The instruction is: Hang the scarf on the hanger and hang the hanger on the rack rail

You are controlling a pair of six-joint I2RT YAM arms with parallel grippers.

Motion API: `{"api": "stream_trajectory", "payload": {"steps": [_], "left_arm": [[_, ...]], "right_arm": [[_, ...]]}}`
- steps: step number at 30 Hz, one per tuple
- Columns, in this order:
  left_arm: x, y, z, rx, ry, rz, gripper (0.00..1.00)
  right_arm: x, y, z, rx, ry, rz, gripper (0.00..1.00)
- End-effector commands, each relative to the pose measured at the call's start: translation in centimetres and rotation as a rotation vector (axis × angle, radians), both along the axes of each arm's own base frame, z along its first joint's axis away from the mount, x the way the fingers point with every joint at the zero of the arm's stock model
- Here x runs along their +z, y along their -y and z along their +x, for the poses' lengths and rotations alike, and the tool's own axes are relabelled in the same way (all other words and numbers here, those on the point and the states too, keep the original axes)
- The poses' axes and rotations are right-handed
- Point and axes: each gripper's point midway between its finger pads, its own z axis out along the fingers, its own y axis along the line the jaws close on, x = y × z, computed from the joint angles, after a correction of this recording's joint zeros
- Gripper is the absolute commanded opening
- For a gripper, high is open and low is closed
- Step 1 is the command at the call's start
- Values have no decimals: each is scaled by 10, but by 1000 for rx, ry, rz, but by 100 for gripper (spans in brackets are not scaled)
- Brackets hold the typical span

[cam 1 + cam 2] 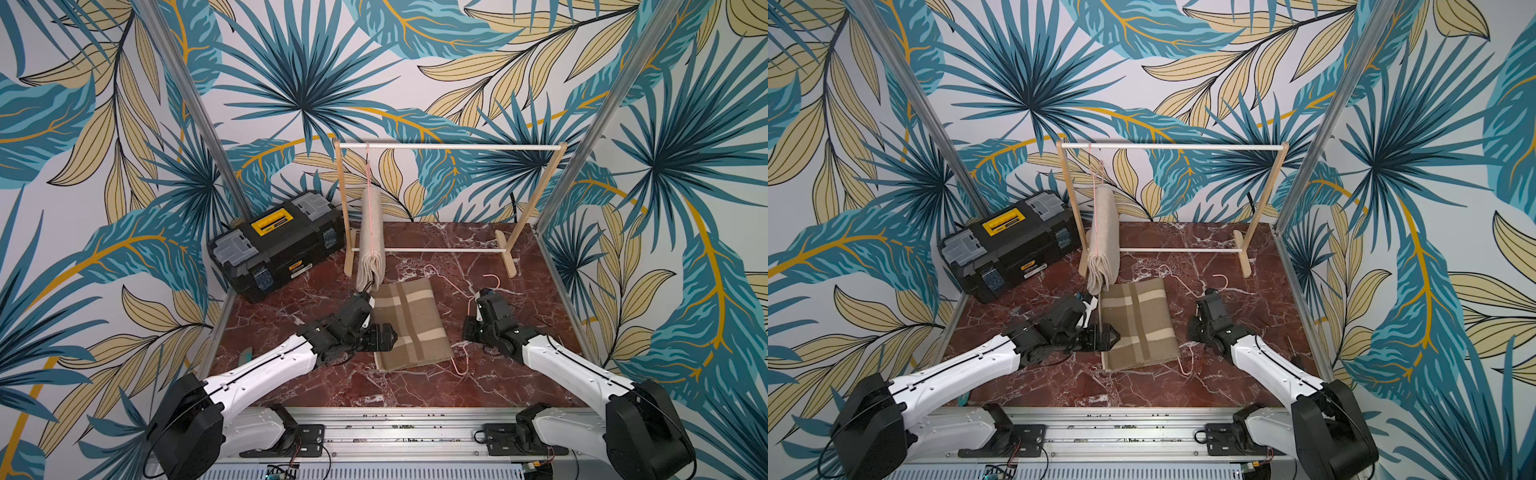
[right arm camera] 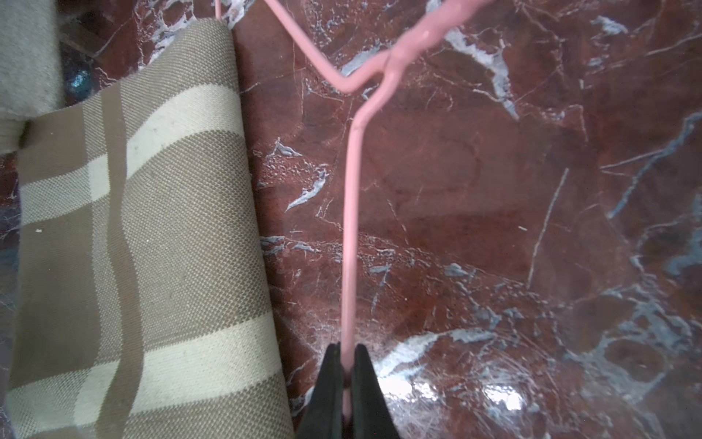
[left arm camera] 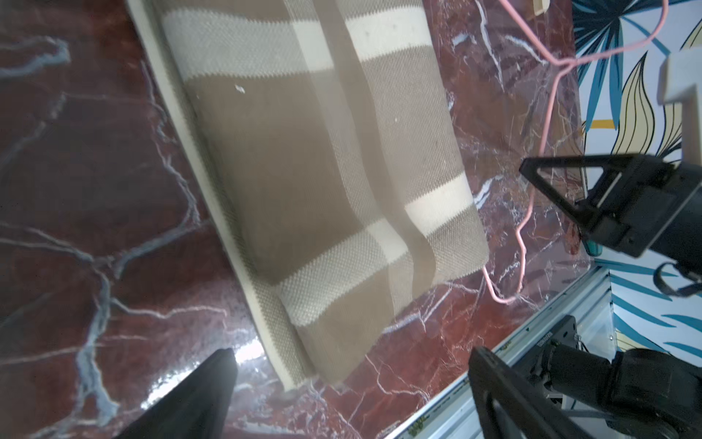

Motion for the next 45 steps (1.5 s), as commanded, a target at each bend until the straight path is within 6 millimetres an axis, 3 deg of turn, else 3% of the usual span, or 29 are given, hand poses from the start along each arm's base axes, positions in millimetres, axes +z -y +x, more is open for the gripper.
{"api": "stream_trajectory", "payload": {"steps": [1,3,5,9,14,18,21,29,32,35,42,45], "left_arm": [[-15,-9,0,113,-32,10,97],[-20,-4,-2,110,-38,16,85],[-23,4,-5,94,-42,18,63],[-32,24,-3,74,-47,-15,45],[-42,42,-7,34,-70,14,48],[-55,30,-16,61,-110,53,49],[-54,23,-17,74,-97,65,54],[-67,34,-18,28,-141,89,51],[-67,20,-27,34,-157,134,51],[-63,14,-24,49,-120,134,51],[-76,42,-15,3,-134,75,34],[-82,43,-18,-12,-152,83,31]], "right_arm": [[8,-5,8,15,32,14,0],[8,-6,8,20,31,15,0],[9,-6,8,23,32,13,0],[9,-4,7,21,30,9,0],[8,-3,5,29,24,-3,0],[9,-3,5,33,24,-9,0],[8,-4,6,36,25,-6,0],[11,-5,6,35,24,2,0],[11,-4,4,33,25,2,0],[10,-4,5,30,24,9,0],[11,-4,4,27,21,11,0],[13,-2,3,22,26,8,0]]}}
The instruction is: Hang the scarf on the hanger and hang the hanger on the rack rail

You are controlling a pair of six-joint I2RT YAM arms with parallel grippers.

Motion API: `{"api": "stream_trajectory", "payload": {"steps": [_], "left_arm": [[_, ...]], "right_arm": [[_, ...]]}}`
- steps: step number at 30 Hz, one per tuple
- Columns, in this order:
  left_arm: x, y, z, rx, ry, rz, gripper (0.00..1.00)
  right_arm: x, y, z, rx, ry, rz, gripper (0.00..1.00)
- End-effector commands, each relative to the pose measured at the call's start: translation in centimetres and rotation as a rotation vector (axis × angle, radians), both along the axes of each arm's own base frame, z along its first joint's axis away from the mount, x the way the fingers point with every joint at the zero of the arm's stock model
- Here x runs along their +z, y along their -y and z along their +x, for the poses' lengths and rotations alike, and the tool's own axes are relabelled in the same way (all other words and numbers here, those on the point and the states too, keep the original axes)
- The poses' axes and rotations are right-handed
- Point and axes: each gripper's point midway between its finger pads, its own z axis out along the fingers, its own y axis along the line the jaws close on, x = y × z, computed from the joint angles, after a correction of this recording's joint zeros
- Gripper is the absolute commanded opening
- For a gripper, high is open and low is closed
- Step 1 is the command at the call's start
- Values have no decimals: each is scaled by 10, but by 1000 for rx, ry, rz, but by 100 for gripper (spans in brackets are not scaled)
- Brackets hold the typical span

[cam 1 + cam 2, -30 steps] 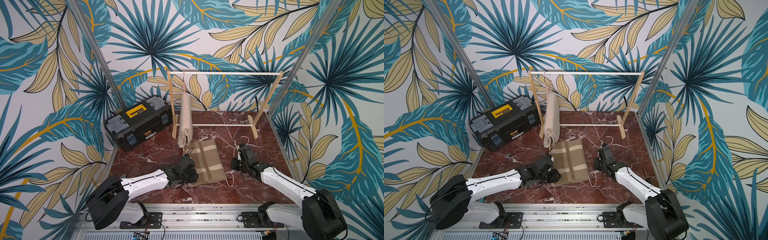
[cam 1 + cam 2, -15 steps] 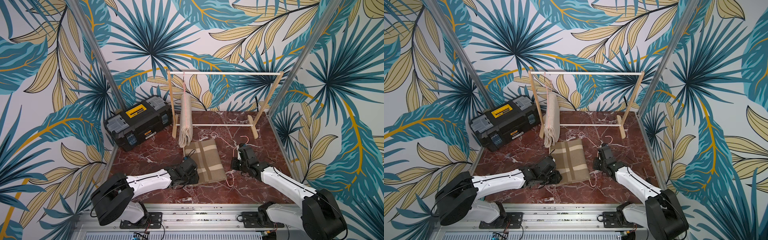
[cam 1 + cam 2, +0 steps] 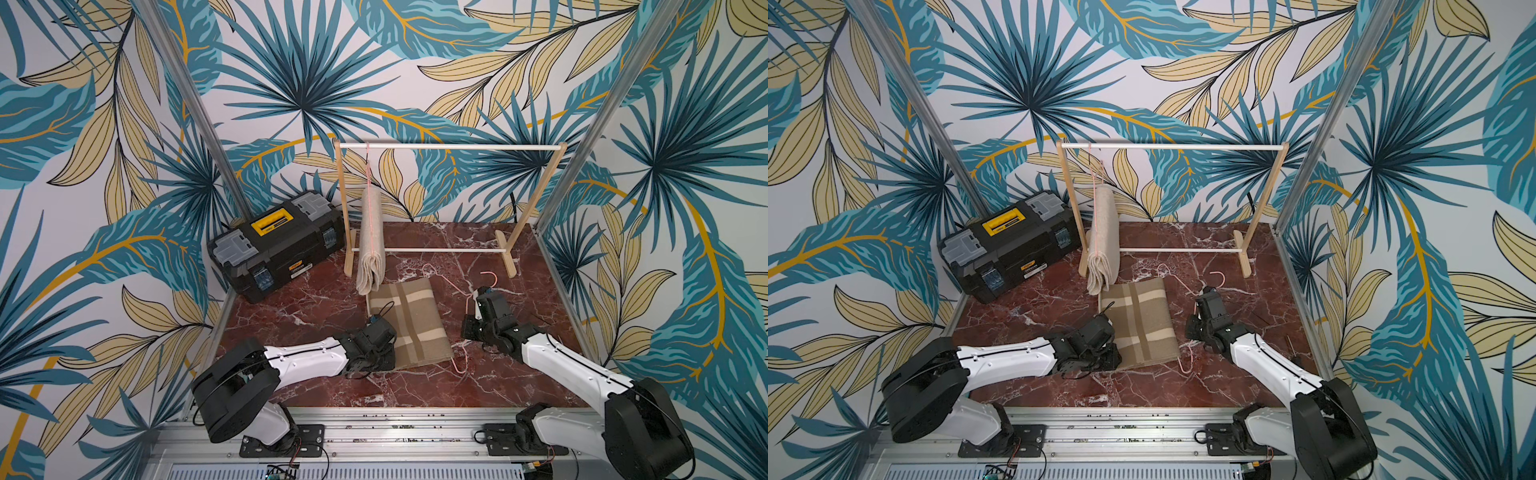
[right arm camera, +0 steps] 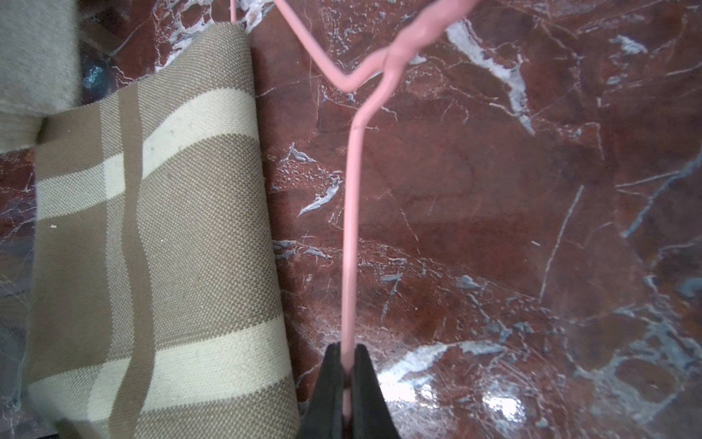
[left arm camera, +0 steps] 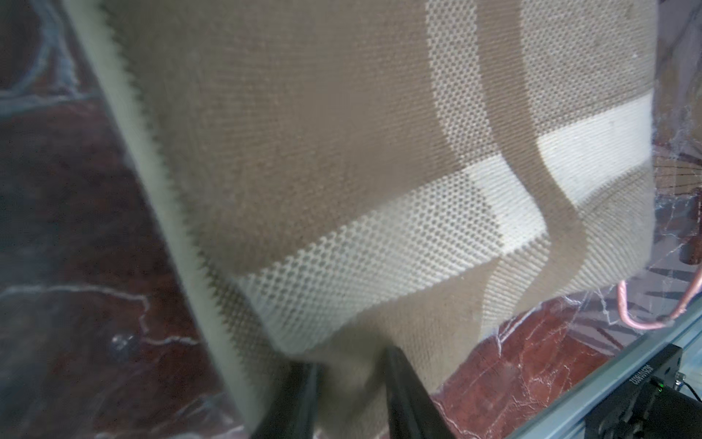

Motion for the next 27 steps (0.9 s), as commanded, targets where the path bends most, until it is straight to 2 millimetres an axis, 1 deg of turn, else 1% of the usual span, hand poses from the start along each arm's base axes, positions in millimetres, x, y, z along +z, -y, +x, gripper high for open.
{"api": "stream_trajectory", "payload": {"steps": [1,4,5,6,8,10,12,13,15,17,19,21,23,24,27], "left_arm": [[1,10,1,-30,3,-28,27],[5,4,-3,-40,3,-15,14],[10,2,-3,-48,12,-11,5],[14,-4,-5,-50,12,8,0],[24,-13,-6,-54,23,34,0],[40,-22,-6,-59,40,38,0],[48,-33,-7,-61,41,48,0],[48,-37,-8,-63,34,50,0],[39,-42,-11,-69,12,60,0],[22,-40,-13,-68,-17,55,0],[-4,-41,-17,-69,-58,73,0],[-26,-39,-21,-64,-100,78,0],[-35,-37,-22,-62,-114,75,0],[-37,-35,-20,-61,-108,73,0],[-47,-40,-20,-61,-124,112,0]], "right_arm": [[9,2,1,-11,16,7,0],[10,1,2,-10,18,9,0],[10,0,3,-9,20,12,0],[11,-1,4,-9,22,13,0],[9,-2,5,-6,19,14,0],[8,-2,7,-6,17,12,0],[6,-2,7,-5,15,6,0],[5,-2,7,-7,15,3,0],[4,-1,8,-7,15,-2,0],[5,-1,9,-9,21,-7,0],[7,2,9,-15,25,-16,0],[12,4,9,-18,35,-23,0],[17,6,9,-23,44,-30,0],[18,8,8,-25,46,-34,0],[29,8,8,-22,63,-32,0]]}}
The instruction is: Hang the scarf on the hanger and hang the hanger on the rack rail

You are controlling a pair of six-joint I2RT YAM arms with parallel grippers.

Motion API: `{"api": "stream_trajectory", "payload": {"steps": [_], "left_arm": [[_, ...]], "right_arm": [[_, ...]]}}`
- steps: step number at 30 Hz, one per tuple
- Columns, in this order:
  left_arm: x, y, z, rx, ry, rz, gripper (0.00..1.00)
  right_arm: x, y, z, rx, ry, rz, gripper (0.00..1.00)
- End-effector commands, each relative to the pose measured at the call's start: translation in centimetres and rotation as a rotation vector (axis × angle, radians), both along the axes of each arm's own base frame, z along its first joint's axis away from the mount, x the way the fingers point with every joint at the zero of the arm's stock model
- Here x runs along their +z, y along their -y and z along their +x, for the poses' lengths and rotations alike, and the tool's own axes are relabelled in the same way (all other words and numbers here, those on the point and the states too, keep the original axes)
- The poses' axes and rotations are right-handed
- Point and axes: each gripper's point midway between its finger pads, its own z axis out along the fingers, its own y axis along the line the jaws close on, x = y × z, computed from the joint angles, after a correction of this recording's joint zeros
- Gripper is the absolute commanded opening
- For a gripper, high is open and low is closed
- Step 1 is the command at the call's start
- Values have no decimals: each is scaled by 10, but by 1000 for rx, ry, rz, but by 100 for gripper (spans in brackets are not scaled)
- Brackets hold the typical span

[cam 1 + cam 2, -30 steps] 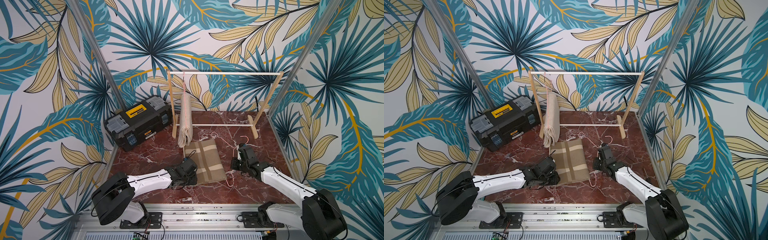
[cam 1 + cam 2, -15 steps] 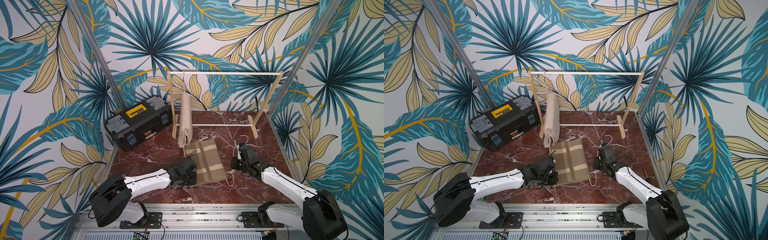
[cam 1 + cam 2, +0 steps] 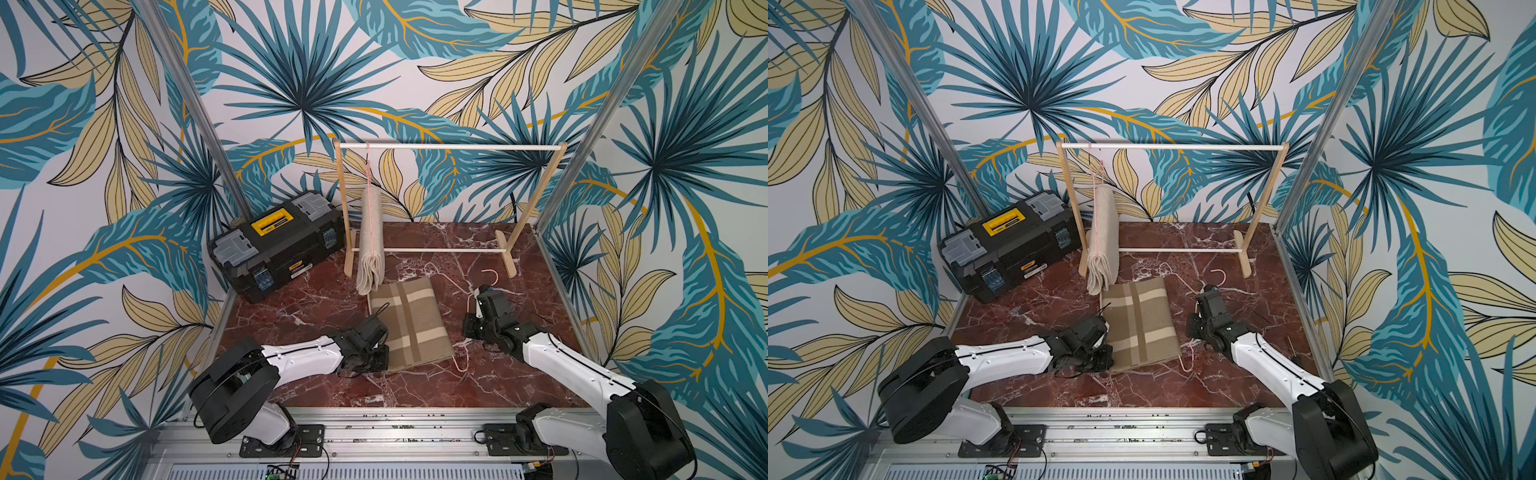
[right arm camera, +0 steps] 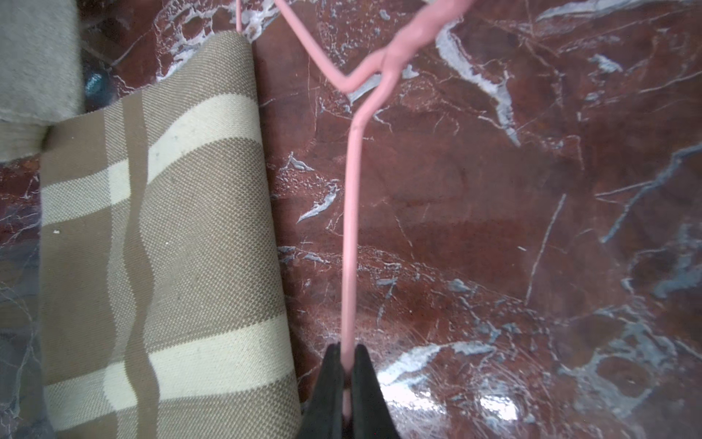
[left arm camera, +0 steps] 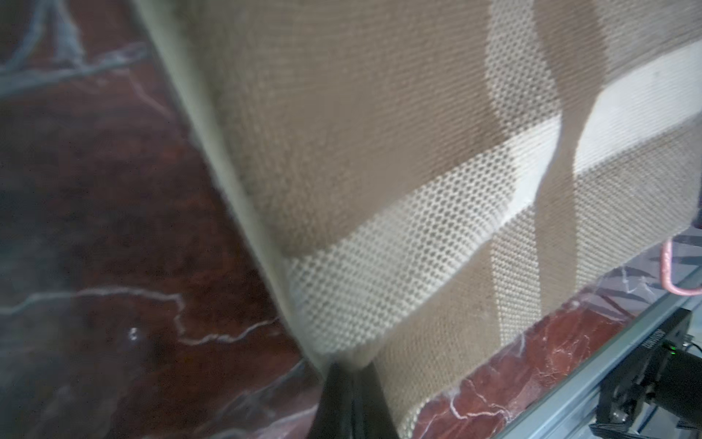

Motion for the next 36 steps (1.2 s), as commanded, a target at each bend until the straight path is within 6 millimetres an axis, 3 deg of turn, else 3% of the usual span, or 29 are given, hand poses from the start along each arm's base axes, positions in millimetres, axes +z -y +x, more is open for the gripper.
{"api": "stream_trajectory", "payload": {"steps": [1,7,10,12,17,21,31,33,36], "left_arm": [[-38,-25,-17,7,-87,127,0],[-33,-19,-11,14,-81,111,5],[-25,-15,-7,5,-71,103,16],[-15,-7,-1,3,-47,75,37],[18,9,17,2,14,30,46],[60,19,36,15,96,-5,49],[207,29,96,120,414,-132,53],[232,33,110,137,483,-161,59],[263,46,126,112,539,-189,77]], "right_arm": [[23,5,5,-13,51,-16,0],[60,0,7,32,103,-25,0],[82,-6,9,64,139,-42,0],[101,-10,11,76,174,-43,0],[140,-27,15,118,222,-46,0],[168,-41,16,148,254,-57,0],[228,-62,25,179,336,-51,0],[240,-63,28,175,355,-52,0],[255,-64,36,163,385,-67,0]]}}
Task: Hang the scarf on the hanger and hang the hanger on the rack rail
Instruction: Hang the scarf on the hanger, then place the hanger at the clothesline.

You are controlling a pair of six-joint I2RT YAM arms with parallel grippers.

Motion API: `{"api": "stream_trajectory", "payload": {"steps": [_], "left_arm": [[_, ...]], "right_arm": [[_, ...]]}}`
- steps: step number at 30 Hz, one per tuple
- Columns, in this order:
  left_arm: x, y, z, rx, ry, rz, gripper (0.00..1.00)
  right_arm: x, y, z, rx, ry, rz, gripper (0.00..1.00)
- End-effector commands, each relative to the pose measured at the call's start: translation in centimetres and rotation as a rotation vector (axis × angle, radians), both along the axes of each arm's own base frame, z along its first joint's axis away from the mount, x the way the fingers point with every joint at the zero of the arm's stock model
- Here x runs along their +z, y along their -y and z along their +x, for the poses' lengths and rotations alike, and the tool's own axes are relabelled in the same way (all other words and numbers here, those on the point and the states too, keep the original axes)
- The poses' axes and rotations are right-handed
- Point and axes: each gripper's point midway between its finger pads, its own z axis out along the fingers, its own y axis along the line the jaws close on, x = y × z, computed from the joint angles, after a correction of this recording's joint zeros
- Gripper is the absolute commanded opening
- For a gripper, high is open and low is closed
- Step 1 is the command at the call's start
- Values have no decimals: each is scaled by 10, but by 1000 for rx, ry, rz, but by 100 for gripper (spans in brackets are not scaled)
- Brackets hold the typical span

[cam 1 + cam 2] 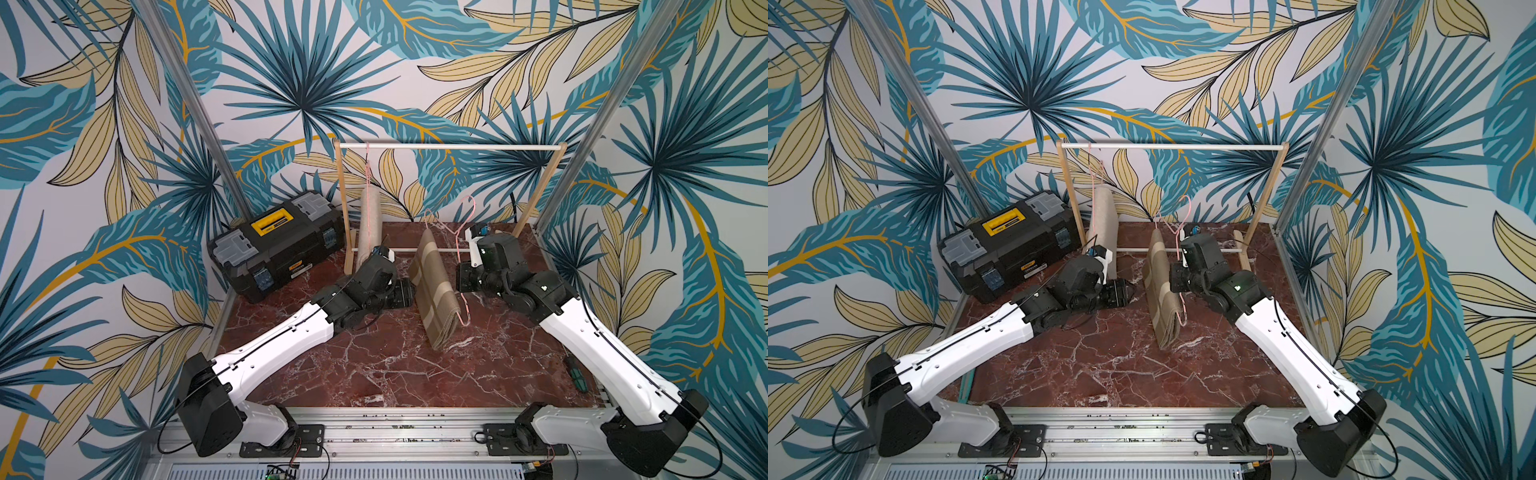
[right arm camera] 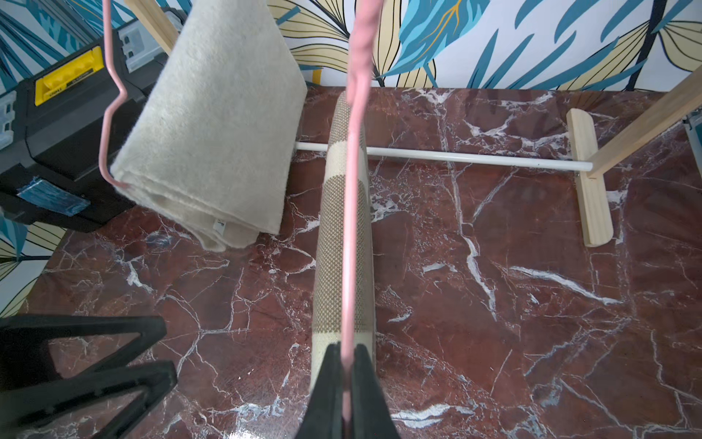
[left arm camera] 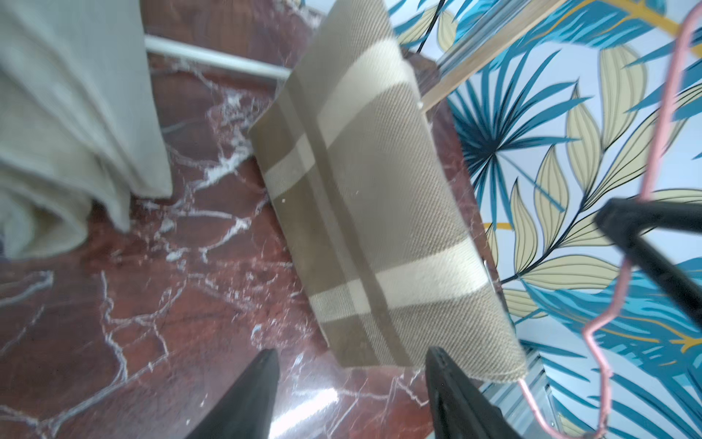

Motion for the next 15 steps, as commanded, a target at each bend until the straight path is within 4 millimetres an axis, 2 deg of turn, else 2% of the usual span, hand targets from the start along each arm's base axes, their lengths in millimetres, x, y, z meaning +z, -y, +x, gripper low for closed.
{"api": "stream_trajectory", "payload": {"steps": [1,2,3,7,15], "left_arm": [[26,8,17,-20,68,15,84],[32,15,19,-42,73,9,96],[38,20,19,-64,75,0,99],[50,36,9,-136,83,-20,100],[41,42,-12,-148,100,-37,92]], "right_arm": [[33,0,13,-24,93,-1,0],[34,-2,16,-27,96,-8,0],[38,-3,19,-29,104,-11,0],[46,-9,35,-55,128,-13,0],[54,-16,64,-93,137,-6,0]]}}
